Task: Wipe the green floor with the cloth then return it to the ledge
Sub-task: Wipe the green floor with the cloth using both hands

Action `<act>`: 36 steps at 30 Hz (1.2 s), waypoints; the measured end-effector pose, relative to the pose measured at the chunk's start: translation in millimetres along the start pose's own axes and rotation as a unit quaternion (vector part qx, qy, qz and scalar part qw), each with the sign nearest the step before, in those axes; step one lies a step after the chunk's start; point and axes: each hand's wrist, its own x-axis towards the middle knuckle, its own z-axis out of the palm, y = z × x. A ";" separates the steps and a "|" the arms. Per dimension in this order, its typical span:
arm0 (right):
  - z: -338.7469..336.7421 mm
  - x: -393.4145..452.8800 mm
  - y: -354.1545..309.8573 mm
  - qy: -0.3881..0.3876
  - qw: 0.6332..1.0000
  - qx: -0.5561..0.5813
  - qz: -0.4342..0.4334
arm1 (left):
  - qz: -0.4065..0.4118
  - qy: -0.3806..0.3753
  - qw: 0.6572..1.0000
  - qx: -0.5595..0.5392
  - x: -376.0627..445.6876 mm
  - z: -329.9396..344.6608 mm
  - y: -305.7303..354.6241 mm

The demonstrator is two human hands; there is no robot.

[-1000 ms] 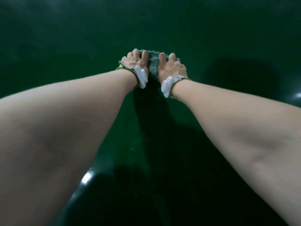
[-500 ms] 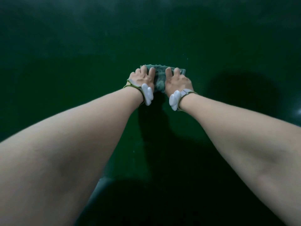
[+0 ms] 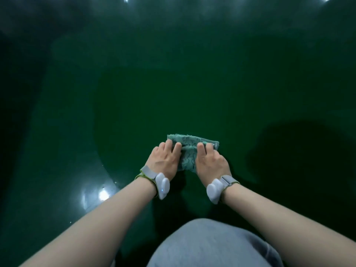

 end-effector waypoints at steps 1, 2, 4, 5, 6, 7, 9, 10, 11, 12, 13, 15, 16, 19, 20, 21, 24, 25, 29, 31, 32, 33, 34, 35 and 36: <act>2.0 -5.6 -9.5 0.006 1.000 0.003 -0.012 | -0.010 0.005 1.000 -0.003 -14.6 1.9 -6.2; 4.0 -8.9 -13.5 0.014 1.000 0.005 -0.020 | -0.016 0.014 1.000 -0.007 -23.2 4.1 -9.3; 8.8 -9.7 -16.6 0.034 0.999 0.006 -0.029 | -0.012 0.033 0.999 -0.012 -29.3 8.3 -13.1; 10.6 -8.1 -15.3 0.047 0.998 0.003 -0.029 | 0.000 0.042 0.999 -0.010 -26.9 10.0 -13.5; 12.1 -5.6 -13.5 0.059 0.998 -0.002 -0.029 | 0.013 0.047 0.999 -0.003 -22.9 11.6 -14.3; 13.4 -3.0 -11.9 0.068 0.997 -0.005 -0.032 | 0.025 0.049 0.999 0.003 -18.8 12.1 -15.8; 16.2 1.2 -8.6 0.079 0.996 -0.013 -0.038 | 0.041 0.046 0.998 0.018 -11.2 13.1 -19.0; 16.2 3.5 -9.3 0.083 0.995 -0.014 -0.044 | 0.041 0.047 0.998 0.027 -9.9 11.9 -21.6; 17.7 7.7 -7.0 0.085 0.996 -0.013 -0.040 | 0.045 0.047 0.997 0.034 -3.9 11.8 -22.2; 18.1 13.4 -5.3 0.087 0.996 -0.011 -0.032 | 0.047 0.048 0.997 0.041 3.2 11.4 -23.2; 16.3 19.6 -6.4 0.088 0.996 -0.012 -0.028 | 0.041 0.052 0.997 0.045 7.6 9.0 -25.0; 12.9 36.7 -3.9 0.082 0.996 -0.016 -0.010 | 0.039 0.062 0.996 0.058 26.9 6.4 -26.2; 11.6 47.0 -1.8 0.077 0.997 -0.019 -0.002 | 0.036 0.066 0.995 0.066 38.5 5.3 -25.8; 7.9 79.4 3.7 0.056 0.998 -0.033 0.018 | -0.001 0.061 0.994 0.089 71.8 1.5 -23.4; 7.2 90.7 5.6 0.047 0.998 -0.037 0.024 | -0.018 0.049 0.995 0.086 83.9 0.2 -22.8; 6.9 101.9 7.5 0.038 0.998 -0.043 0.031 | -0.033 0.035 0.996 0.080 96.5 -0.6 -22.9; 5.7 135.4 11.5 0.024 0.997 -0.051 0.049 | -0.062 0.005 0.995 0.074 133.5 0.0 -27.8; 5.0 148.2 13.0 0.022 0.997 -0.048 0.054 | -0.069 0.001 0.995 0.072 148.3 -0.4 -31.0; 4.7 199.6 17.1 0.019 0.996 -0.046 0.080 | -0.089 -0.021 0.993 0.073 206.0 -5.3 -47.4; 7.2 231.9 19.3 0.021 0.993 -0.046 0.103 | -0.093 -0.037 0.993 0.070 241.2 -9.7 -59.2; 5.3 240.4 19.0 0.023 0.993 -0.040 0.110 | -0.092 -0.043 0.992 0.074 250.0 -13.4 -63.0; 4.7 252.4 19.3 0.021 0.992 -0.033 0.116 | -0.089 -0.050 0.992 0.077 262.0 -16.5 -68.2; 4.3 265.0 20.1 0.021 0.992 -0.028 0.123 | -0.088 -0.059 0.992 0.075 273.4 -20.8 -73.2; 4.3 278.1 20.5 0.019 0.991 -0.024 0.129 | -0.086 -0.070 0.991 0.072 283.7 -24.7 -78.9; 4.4 290.8 20.7 0.017 0.991 -0.020 0.132 | -0.083 -0.080 0.991 0.071 292.7 -27.5 -85.0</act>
